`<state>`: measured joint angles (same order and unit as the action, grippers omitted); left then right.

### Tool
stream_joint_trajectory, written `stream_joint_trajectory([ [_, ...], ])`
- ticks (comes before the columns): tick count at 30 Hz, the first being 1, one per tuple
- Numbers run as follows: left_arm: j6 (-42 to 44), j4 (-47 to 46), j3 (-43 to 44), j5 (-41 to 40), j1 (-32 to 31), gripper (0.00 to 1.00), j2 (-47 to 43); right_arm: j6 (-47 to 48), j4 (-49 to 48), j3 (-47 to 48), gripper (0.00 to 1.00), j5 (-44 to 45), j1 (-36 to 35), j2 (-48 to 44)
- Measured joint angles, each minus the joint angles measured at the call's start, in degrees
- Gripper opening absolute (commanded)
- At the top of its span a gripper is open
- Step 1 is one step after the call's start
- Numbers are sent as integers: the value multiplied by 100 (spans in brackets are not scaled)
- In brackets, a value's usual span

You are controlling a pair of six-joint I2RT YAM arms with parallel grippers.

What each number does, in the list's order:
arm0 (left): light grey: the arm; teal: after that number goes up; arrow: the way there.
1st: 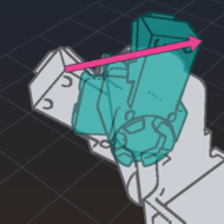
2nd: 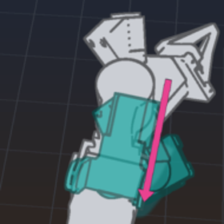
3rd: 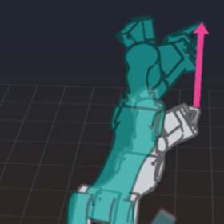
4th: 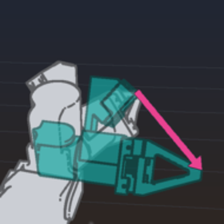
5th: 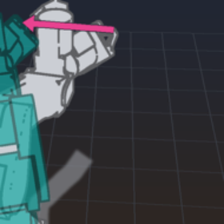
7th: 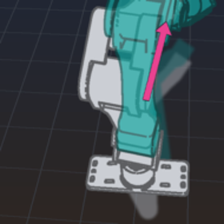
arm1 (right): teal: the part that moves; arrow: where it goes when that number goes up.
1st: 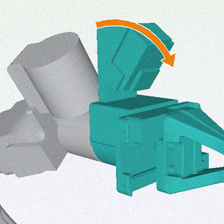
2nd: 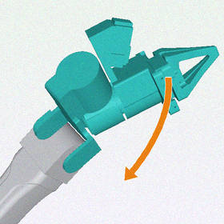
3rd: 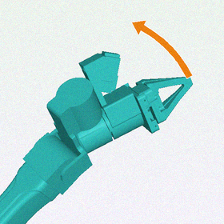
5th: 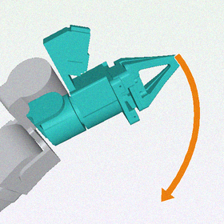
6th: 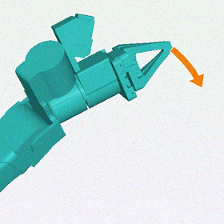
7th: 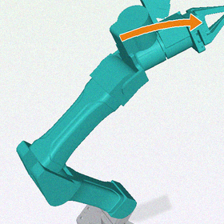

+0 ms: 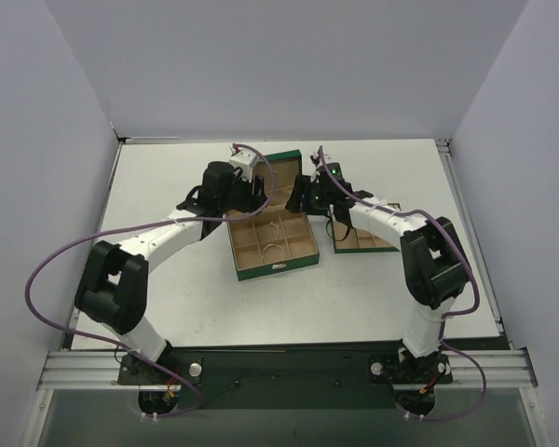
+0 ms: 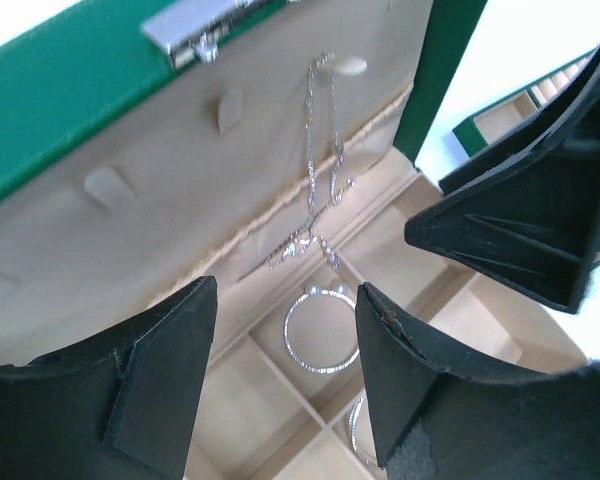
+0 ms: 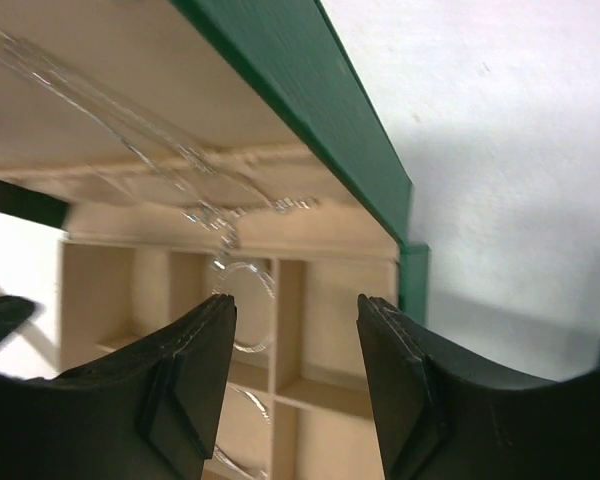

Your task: Organize the mixed jewelry

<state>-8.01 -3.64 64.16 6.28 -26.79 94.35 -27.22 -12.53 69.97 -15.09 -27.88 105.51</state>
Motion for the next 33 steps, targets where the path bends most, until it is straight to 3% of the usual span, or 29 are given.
stream_joint_trajectory([
  [12,37,44,-92,46,-13,67,-542,278,977,-507,47,1137,-367,-621],
  [16,37,114,-92,48,-24,67,-568,328,1163,-514,40,1362,-409,-621],
  [30,35,245,-212,160,-61,67,-839,352,1419,-527,26,1591,-409,-339],
  [33,37,334,-304,173,-63,67,-909,459,1397,-531,8,1563,-409,-339],
])
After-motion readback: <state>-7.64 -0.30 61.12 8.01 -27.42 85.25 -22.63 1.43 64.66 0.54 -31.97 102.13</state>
